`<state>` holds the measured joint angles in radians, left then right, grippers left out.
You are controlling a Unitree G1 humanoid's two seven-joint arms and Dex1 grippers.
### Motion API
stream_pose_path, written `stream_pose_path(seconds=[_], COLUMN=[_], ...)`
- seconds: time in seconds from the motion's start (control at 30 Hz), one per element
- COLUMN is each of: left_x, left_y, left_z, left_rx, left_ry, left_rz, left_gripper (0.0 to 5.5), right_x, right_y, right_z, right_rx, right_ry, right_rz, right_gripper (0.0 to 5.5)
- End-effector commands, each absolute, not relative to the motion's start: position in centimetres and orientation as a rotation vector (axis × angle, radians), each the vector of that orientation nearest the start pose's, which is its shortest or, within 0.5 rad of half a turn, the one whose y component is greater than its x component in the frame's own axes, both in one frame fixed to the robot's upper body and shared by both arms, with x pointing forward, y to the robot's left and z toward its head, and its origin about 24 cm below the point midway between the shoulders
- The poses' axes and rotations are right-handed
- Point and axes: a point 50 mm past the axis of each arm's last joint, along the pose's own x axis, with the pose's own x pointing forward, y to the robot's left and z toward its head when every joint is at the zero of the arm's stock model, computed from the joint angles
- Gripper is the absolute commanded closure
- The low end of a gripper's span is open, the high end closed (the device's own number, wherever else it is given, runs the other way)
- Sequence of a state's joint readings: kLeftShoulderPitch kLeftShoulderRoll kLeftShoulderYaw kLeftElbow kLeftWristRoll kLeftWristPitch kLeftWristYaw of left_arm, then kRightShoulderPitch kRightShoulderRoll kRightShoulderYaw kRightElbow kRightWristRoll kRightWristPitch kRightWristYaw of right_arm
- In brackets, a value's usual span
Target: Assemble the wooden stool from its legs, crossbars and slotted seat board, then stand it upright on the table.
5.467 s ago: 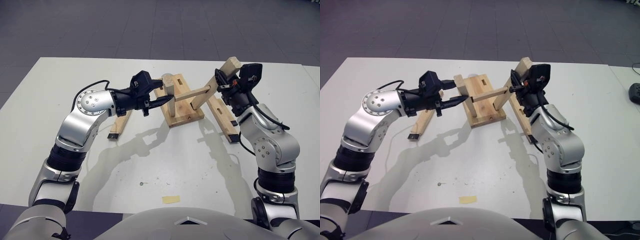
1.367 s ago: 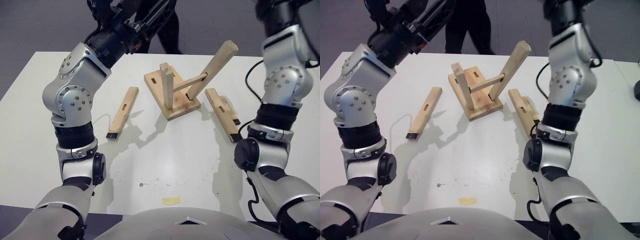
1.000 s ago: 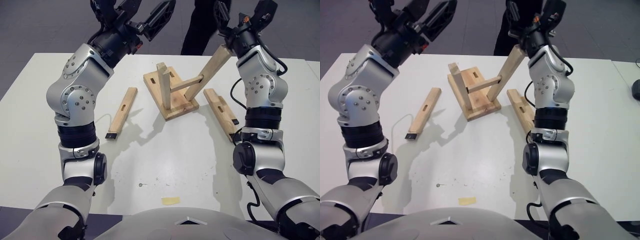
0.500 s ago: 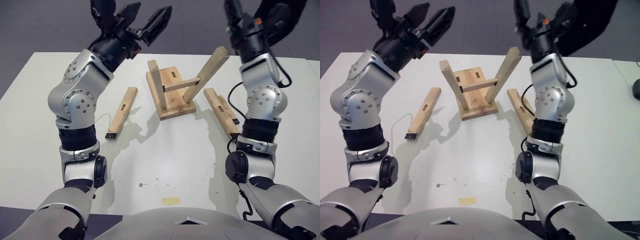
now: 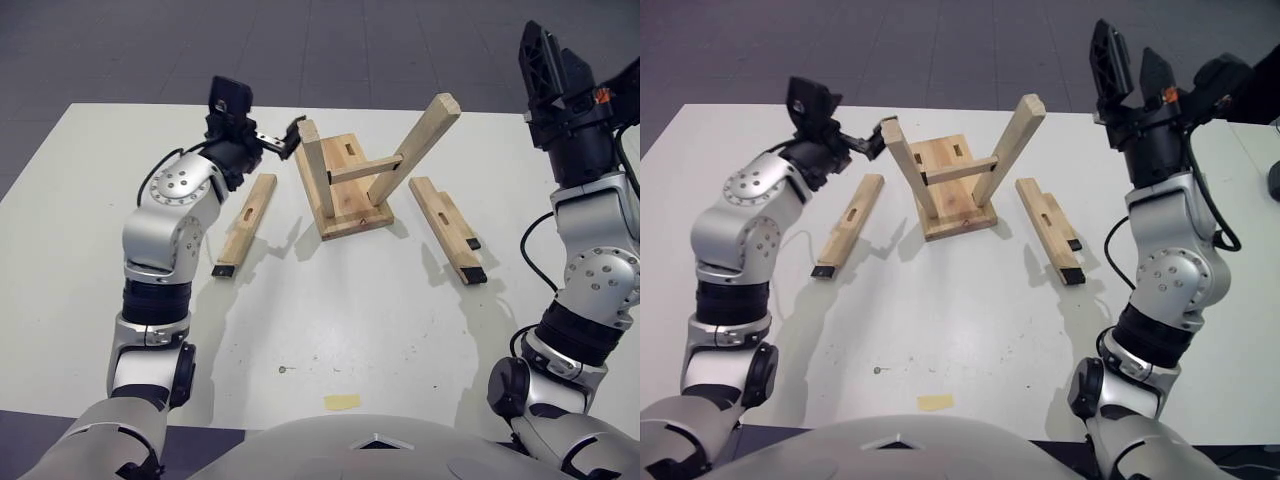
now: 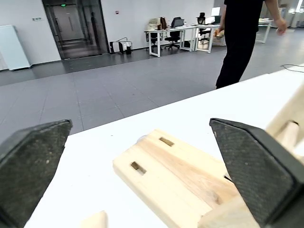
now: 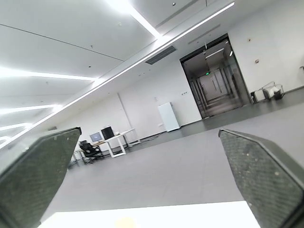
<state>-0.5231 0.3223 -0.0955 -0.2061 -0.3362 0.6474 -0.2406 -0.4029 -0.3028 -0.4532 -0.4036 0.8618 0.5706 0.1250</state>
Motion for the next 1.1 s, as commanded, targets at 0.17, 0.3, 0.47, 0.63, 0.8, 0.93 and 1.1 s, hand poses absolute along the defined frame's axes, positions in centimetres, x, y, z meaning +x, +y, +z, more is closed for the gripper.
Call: stream_pose_path(seconds=[0.17,0.3,0.47,0.63,0.8,0.93,1.1], left_x=[28.0,28.0,28.9,30.1,30.4,29.8,29.8], left_y=[4.1,3.0,4.6,7.5,8.3,7.6,7.6], left_z=[18.2,18.6,18.7,17.8,17.7,17.8,17.7], left_rx=[0.167,0.155,0.150,0.211,0.189,0.172,0.167], left_ry=[-0.112,-0.138,-0.131,-0.096,-0.078,-0.085,-0.083], left_rz=[-0.970,-1.005,-0.933,-0.831,-0.796,-0.848,-0.839], left_gripper=[0.12,0.12,0.12,0.12,0.10,0.10,0.10], right_x=[24.0,22.8,21.7,21.7,21.6,21.6,21.8], right_y=[-19.0,-18.2,-20.3,-21.7,-22.1,-22.4,-21.6], right_z=[24.4,23.1,21.9,21.0,18.4,18.3,18.6], right_rx=[0.245,0.178,0.105,0.034,0.029,-0.010,-0.014], right_ry=[-0.382,-0.276,-0.137,-0.044,0.045,0.062,0.039], right_rz=[0.653,0.801,0.890,0.877,0.852,0.857,0.884], right_gripper=[0.10,0.10,0.10,0.10,0.52,1.22,2.01])
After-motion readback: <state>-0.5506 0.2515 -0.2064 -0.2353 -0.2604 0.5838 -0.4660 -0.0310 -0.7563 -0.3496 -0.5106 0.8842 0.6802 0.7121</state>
